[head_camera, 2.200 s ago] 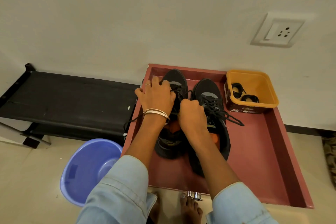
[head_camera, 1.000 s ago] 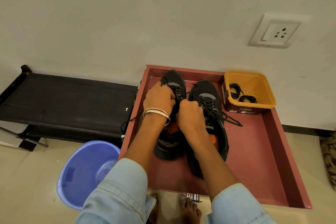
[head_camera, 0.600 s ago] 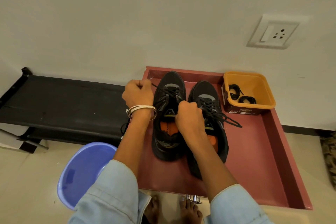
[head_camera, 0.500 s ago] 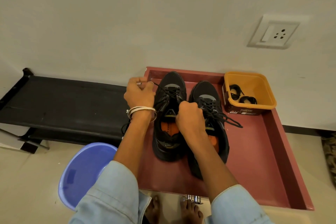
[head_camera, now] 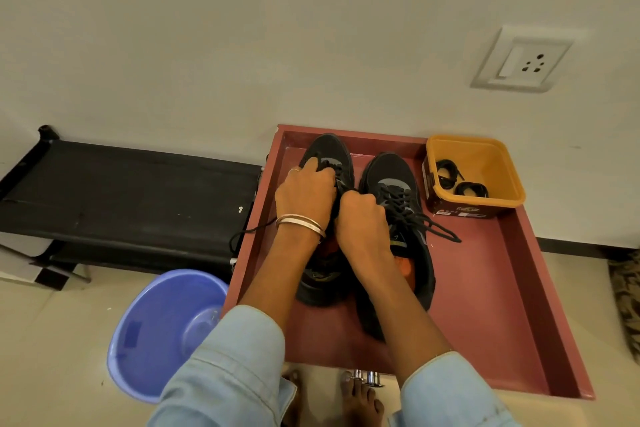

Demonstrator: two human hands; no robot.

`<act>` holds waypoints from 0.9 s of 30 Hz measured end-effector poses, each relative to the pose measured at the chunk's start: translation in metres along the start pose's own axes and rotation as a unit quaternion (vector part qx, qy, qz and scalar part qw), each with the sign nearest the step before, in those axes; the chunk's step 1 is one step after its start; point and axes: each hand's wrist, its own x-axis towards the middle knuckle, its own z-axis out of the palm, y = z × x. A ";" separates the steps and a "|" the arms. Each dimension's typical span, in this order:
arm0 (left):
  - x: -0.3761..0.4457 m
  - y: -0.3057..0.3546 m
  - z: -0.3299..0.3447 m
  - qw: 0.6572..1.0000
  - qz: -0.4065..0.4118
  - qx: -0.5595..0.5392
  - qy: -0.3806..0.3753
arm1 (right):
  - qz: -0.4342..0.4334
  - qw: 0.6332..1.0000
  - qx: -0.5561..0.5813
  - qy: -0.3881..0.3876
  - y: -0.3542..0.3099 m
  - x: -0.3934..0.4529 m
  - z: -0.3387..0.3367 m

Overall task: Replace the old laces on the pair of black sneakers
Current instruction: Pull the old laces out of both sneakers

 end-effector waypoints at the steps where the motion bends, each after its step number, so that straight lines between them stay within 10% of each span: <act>1: 0.001 -0.001 -0.001 1.000 0.006 -0.007 0.006 | 0.002 1.000 -0.003 0.003 0.000 0.000 0.000; 6: 0.005 -0.014 -0.008 0.962 -0.172 -0.200 0.072 | 0.005 1.000 -0.016 0.009 -0.002 0.000 0.002; 11: 0.007 -0.022 -0.018 0.714 -0.387 -0.574 0.109 | 0.004 1.000 -0.017 0.000 -0.002 0.000 0.000; 12: 0.007 -0.025 -0.022 0.706 -0.395 -0.580 0.093 | 0.001 1.000 -0.019 -0.005 -0.003 0.000 -0.001; 21: -0.004 -0.044 -0.042 0.892 -0.336 -0.270 -0.136 | -0.019 0.999 -0.018 0.042 -0.002 0.006 0.003; 27: -0.016 -0.031 -0.084 0.945 -0.208 -0.005 -0.253 | -0.107 0.991 -0.069 0.030 -0.003 0.011 0.008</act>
